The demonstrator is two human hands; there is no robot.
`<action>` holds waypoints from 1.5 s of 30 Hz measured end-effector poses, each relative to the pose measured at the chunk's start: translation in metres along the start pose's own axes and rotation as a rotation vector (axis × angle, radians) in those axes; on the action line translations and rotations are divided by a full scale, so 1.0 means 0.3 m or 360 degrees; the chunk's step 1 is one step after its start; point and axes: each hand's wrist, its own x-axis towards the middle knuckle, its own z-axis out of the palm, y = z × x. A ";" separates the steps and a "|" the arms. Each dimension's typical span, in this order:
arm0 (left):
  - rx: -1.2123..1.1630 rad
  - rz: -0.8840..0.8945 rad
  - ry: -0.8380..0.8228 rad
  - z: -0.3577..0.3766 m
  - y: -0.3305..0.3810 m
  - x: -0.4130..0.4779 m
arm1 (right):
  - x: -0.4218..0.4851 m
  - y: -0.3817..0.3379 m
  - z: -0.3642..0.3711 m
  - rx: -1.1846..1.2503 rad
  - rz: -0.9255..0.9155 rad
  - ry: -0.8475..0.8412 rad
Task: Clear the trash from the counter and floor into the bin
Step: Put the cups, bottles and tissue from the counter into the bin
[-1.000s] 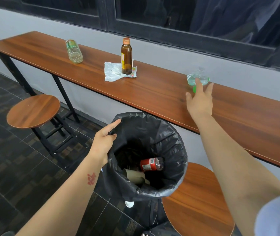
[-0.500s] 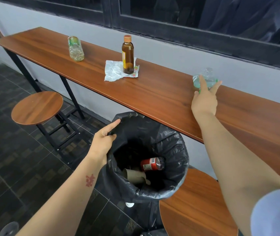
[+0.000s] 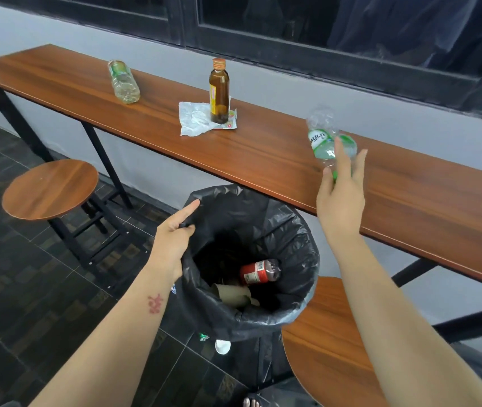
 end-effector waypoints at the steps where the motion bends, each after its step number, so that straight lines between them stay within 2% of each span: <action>1: -0.0002 0.0003 -0.0001 -0.023 0.003 0.002 | -0.035 -0.021 -0.007 0.0020 -0.0004 -0.0011; 8: -0.0044 0.0042 -0.0024 -0.258 0.008 0.024 | -0.342 -0.193 0.027 0.0162 -0.0437 -0.0214; 13: -0.0105 0.0042 0.0031 -0.429 0.028 0.015 | -0.589 -0.295 0.111 0.0201 -0.0598 -0.0316; 18: -0.0078 0.0073 0.0042 -0.588 0.034 -0.003 | -0.750 -0.356 0.228 0.0064 -0.0565 -0.0690; 25: -0.0044 0.0000 0.0109 -0.742 0.047 -0.027 | -0.751 -0.455 0.423 -0.0259 -0.0521 -0.1221; 32: 0.0043 -0.0025 0.0138 -0.808 0.084 0.033 | -0.711 -0.521 0.538 -0.0433 -0.0653 -0.1502; 35: 0.0072 -0.0003 0.0137 -0.814 0.100 0.089 | -0.667 -0.538 0.568 -0.0446 -0.0640 -0.1465; 38: 0.0101 0.0073 0.0118 -0.808 0.116 0.163 | -0.592 -0.561 0.592 -0.0405 -0.0623 -0.1275; 40: 0.0109 0.0079 0.0118 -0.797 0.132 0.221 | -0.515 -0.575 0.607 -0.0338 -0.0604 -0.1054; 45: 0.0159 0.0055 0.0056 -0.743 0.174 0.382 | -0.250 -0.582 0.627 -0.0017 -0.0375 -0.0276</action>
